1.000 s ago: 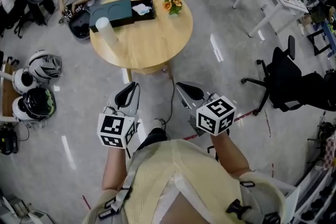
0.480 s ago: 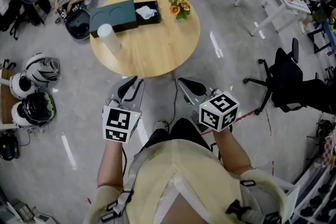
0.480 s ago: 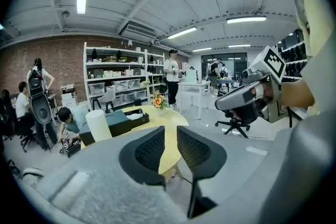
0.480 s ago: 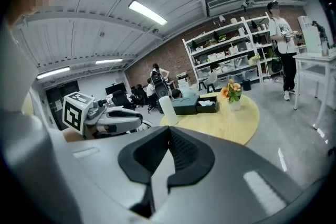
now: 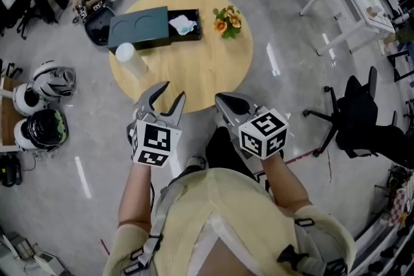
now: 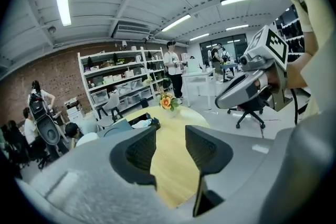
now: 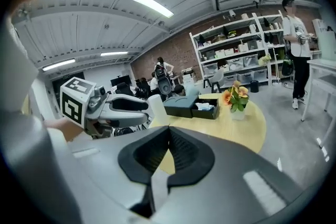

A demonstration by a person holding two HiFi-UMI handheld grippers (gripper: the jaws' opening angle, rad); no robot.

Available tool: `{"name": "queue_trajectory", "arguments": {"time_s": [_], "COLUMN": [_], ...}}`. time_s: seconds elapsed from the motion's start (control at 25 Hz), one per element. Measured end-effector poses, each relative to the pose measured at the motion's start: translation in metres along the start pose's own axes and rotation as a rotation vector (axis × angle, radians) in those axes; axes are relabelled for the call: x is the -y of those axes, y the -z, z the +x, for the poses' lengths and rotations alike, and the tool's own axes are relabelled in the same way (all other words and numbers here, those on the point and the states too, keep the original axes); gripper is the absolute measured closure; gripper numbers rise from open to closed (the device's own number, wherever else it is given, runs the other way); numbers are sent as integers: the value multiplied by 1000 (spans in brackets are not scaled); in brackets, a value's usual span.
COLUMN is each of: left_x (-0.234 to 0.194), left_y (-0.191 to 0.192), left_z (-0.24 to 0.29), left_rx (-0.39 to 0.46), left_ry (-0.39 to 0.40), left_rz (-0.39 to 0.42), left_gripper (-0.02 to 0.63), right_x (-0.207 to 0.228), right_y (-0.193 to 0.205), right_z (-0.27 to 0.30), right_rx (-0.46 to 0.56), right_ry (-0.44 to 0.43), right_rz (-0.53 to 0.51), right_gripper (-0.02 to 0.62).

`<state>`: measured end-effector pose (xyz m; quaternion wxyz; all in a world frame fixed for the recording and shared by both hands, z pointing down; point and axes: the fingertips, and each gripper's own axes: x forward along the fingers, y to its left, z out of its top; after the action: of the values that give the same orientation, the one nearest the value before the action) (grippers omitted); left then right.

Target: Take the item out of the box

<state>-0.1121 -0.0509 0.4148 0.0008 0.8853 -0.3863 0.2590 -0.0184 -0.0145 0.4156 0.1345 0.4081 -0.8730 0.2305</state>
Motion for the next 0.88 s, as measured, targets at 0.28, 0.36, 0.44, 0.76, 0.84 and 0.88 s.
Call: {"name": "queue_trajectory", "arguments": {"time_s": [0.28,0.36,0.44,0.76,0.84,0.88], "left_x": [-25,-34,-42,-69,-74,-77], "left_y": [-11,-13,-15,-29,-25,-23], "left_z": [79,96,112,159,170,176], "left_rx": [-114,-136,-162,-235,-268,-285], "left_ry": [-83,-105,-119,-149,-142,-135], "left_rz": [82,79,85,145,140,135], "left_gripper": [403,402,402,402,402,402], "right_x": [61,76,90,121,127,129], "right_y": [-20,-23,-23,-18,-18,-17], "right_z": [31,36,42,65,71,73], "right_rx": [-62,-77,-92,-142,-149,-155], "right_ry": [-79,-92,-104,-157,-164,-168], "right_rz": [-39,-44,-37,-16,-15,-16], "right_gripper": [592,592,593,592,592,592]}}
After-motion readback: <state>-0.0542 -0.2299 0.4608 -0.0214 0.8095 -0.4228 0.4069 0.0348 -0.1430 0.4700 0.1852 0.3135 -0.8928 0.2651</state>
